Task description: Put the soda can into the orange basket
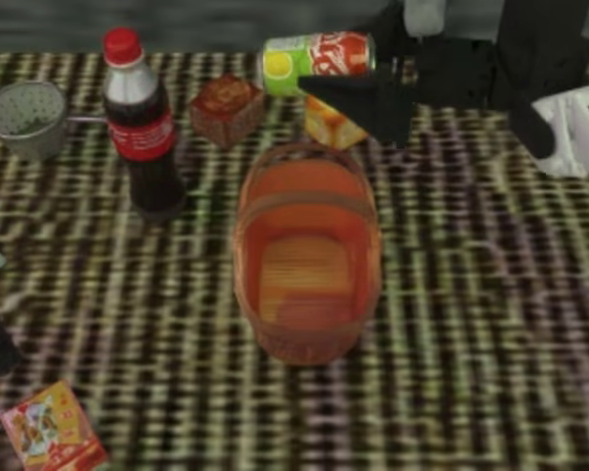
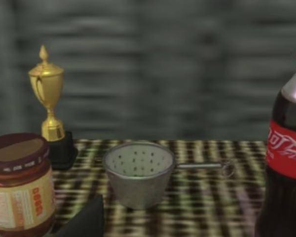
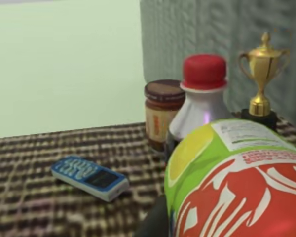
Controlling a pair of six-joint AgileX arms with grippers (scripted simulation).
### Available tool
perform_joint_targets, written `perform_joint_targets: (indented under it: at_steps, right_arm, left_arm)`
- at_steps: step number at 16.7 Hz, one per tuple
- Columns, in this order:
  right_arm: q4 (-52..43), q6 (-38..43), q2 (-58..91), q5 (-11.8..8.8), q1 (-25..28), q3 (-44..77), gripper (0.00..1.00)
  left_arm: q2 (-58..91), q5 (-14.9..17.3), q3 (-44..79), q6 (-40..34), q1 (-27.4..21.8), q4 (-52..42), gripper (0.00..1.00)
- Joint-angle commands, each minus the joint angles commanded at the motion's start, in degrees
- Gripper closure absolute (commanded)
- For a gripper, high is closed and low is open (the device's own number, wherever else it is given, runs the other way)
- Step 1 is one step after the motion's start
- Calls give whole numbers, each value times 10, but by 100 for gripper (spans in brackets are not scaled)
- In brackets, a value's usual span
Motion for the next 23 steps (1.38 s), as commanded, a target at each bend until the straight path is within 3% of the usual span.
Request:
perform_joint_targets:
  at_steps: [2,4,10,17,22,23]
  right_arm:
    - [35,11,-12,-25,3,-13,100]
    - [46,14,-16,-33,3,-17,100]
    - [54,15,-4,-34,1,-16,100]
    - [205,12,117,-31,5,-44,100]
    - [221,11,132,-30,6,-49,100]
    - [221,11,132,-30,6,-49,92]
  left_arm:
    - [0,0,0,0,0,0,0]
    - [0,0,0,0,0,0,0]
    - [0,0,0,0,0,0,0]
    - [0,0,0,0,0,0,0]
    - [0,0,0,0,0,0,0]
    - [0,0,0,0,0,0,0]
